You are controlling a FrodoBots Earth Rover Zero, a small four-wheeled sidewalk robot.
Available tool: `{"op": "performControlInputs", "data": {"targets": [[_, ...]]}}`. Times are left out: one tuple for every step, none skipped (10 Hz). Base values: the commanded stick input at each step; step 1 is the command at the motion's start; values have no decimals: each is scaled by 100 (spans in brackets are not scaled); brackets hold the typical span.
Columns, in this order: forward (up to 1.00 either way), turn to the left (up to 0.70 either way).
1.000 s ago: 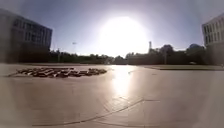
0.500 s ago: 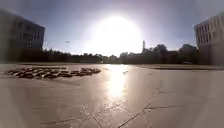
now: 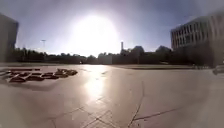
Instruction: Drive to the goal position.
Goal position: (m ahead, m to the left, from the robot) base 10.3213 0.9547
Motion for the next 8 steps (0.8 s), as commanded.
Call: {"op": "performControlInputs", "data": {"targets": [[70,0],[70,0],[70,0],[70,0],[70,0],[70,0],[70,0],[70,0]]}}
